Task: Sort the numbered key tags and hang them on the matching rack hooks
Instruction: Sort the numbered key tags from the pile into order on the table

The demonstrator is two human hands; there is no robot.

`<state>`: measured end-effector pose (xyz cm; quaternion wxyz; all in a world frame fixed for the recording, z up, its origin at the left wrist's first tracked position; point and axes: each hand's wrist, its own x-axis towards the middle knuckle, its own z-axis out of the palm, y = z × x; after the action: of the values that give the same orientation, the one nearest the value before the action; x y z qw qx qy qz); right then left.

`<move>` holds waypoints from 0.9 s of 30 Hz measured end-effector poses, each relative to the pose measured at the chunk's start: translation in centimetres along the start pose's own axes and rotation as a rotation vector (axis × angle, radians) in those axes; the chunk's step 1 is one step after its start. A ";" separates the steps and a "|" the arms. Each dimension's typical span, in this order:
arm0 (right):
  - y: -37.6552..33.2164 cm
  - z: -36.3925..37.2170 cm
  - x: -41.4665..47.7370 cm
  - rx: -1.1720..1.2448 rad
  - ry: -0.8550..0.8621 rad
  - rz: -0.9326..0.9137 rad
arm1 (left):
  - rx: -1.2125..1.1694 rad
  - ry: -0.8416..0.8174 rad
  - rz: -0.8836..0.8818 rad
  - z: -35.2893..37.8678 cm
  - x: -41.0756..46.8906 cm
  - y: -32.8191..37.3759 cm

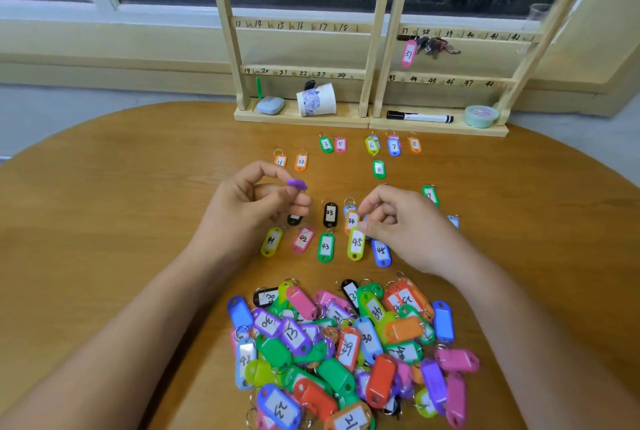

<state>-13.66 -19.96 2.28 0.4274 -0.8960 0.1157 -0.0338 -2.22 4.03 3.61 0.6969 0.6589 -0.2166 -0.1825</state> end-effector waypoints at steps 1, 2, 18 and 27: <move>0.1 0.1 -0.1 -0.006 -0.007 -0.001 | 0.007 -0.004 -0.002 0.0 0.0 -0.2; 0.2 0.1 -0.1 -0.013 -0.012 -0.002 | 0.008 -0.006 -0.004 0.0 0.1 -0.4; 0.4 -1.0 -0.6 -0.008 0.177 -0.062 | 0.080 -0.034 0.045 0.6 -0.1 -1.3; -0.6 0.1 -1.9 -0.237 0.013 -0.033 | 0.180 -0.097 0.014 1.1 -0.4 -1.4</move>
<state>-15.39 -19.08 2.72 0.3173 -0.9418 0.1067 -0.0326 -3.12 3.22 2.18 0.6249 0.7076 -0.2703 -0.1890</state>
